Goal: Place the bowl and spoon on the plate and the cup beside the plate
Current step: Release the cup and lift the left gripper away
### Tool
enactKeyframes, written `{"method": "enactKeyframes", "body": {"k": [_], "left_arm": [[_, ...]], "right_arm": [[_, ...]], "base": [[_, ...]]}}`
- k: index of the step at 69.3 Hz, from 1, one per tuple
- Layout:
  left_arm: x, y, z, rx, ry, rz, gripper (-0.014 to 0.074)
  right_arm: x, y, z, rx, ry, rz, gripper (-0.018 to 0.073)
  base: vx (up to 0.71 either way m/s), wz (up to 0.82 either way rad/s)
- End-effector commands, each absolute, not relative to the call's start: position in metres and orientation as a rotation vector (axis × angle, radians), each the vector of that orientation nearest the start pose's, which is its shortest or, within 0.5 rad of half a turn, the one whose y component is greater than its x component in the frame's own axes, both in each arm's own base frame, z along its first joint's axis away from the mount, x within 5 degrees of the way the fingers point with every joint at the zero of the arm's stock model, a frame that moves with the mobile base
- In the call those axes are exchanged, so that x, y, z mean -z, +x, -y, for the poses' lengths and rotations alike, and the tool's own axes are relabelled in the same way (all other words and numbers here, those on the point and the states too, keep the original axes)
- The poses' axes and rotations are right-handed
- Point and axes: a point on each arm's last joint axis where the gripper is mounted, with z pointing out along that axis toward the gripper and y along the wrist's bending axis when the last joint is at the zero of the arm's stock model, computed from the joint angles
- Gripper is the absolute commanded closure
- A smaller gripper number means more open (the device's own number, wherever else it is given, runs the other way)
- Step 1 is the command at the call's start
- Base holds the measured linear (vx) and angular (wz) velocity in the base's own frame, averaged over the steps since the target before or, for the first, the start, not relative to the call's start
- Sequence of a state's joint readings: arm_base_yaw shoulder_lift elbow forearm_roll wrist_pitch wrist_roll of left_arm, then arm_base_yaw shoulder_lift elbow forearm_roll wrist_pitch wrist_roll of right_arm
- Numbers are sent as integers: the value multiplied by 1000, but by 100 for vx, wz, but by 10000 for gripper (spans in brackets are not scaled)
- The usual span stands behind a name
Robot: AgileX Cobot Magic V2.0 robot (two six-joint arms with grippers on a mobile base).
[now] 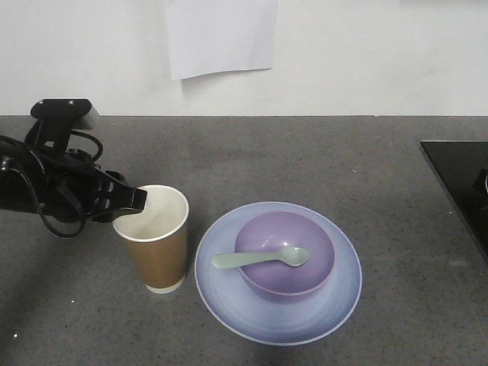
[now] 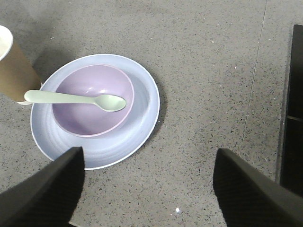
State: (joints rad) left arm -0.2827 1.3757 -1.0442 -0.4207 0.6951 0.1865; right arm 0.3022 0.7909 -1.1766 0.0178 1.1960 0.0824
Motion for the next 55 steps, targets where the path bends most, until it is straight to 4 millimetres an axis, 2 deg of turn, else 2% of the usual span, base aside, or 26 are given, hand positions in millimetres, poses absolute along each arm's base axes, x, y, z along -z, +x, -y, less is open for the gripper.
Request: {"method": "enactKeyframes", "body": {"k": [1, 11, 20, 28, 44, 55], "left_arm": [[-326, 265, 102, 543, 245, -2348, 218], [-347, 252, 97, 545, 235, -2257, 120], [-369, 235, 88, 499, 217, -2175, 94], [-385, 218, 72, 347, 199, -2121, 94], [-411, 178, 26, -13, -24, -2034, 94], [-422, 148, 7, -113, -112, -1985, 94]], "right_arm": [[-435, 108, -35, -235, -239, -2207, 22], [-435, 108, -35, -235, -239, -2207, 22], [-435, 108, -35, -234, -239, -2208, 22], [-435, 108, -35, -231, -240, -2212, 22], [-435, 108, -34, -225, -239, -2211, 26], [-435, 109, -31, -183, -219, -2208, 43]], "base": [[0, 0], [0, 0], [0, 0], [0, 0], [0, 0], [0, 0]]}}
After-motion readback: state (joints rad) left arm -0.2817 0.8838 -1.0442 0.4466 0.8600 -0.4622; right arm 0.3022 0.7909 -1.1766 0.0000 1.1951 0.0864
